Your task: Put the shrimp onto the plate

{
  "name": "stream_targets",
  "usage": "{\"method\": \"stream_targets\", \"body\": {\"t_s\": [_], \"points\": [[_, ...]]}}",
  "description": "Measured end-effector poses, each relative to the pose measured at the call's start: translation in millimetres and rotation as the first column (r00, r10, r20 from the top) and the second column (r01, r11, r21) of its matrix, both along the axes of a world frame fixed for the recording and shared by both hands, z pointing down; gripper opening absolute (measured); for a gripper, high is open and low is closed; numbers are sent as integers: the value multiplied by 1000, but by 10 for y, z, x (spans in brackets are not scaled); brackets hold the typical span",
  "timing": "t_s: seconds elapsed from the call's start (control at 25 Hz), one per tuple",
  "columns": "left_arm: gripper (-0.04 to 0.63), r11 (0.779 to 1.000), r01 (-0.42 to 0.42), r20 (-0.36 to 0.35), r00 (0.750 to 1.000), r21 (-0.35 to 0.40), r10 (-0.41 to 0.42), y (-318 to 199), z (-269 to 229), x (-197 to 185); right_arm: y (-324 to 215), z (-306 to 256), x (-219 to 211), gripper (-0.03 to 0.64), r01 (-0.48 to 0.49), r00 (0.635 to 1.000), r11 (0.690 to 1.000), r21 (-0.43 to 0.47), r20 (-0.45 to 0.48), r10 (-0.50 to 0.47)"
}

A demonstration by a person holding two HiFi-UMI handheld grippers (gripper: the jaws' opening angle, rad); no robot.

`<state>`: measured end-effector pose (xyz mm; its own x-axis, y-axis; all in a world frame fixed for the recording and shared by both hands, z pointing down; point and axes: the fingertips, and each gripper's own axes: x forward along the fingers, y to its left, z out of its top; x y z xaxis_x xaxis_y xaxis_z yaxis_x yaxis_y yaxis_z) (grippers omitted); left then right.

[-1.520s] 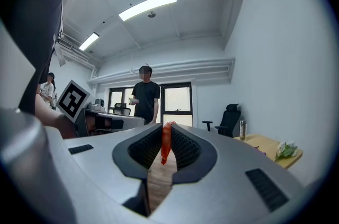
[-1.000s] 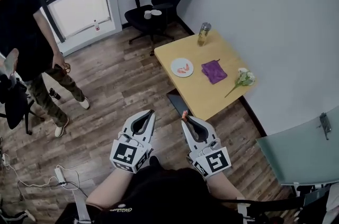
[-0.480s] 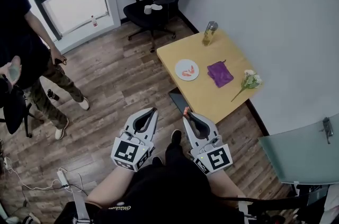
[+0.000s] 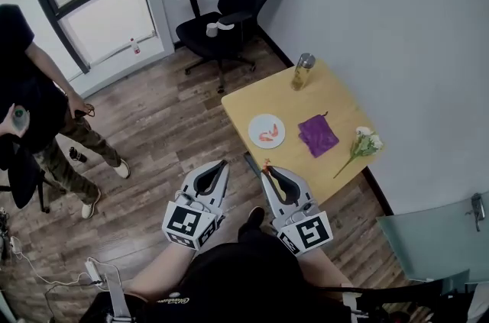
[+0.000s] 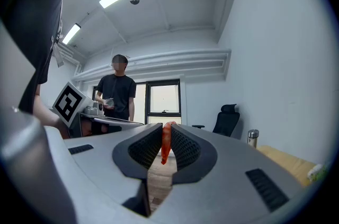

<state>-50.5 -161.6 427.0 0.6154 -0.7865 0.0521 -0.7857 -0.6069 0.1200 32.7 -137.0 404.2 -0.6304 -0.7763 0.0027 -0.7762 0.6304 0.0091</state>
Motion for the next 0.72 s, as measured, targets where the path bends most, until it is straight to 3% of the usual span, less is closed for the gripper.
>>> {"method": "stream_targets", "body": {"t_s": [0.24,0.44,0.72], "points": [[2,1000,-18,72,997,10,18,-668,-77,484,-639,-71,429,48,5,999,1000,-5,46,-5],[2,1000,-1,56,998,7,1,-1040,-147,733,-1043,-79,639,48,17,998,1000,-8,60,-17],[2,999,-38,39,998,-8,39,-1341,-131,727,-1338,-101,675,48,-35,998,999,-22,57,36]]}}
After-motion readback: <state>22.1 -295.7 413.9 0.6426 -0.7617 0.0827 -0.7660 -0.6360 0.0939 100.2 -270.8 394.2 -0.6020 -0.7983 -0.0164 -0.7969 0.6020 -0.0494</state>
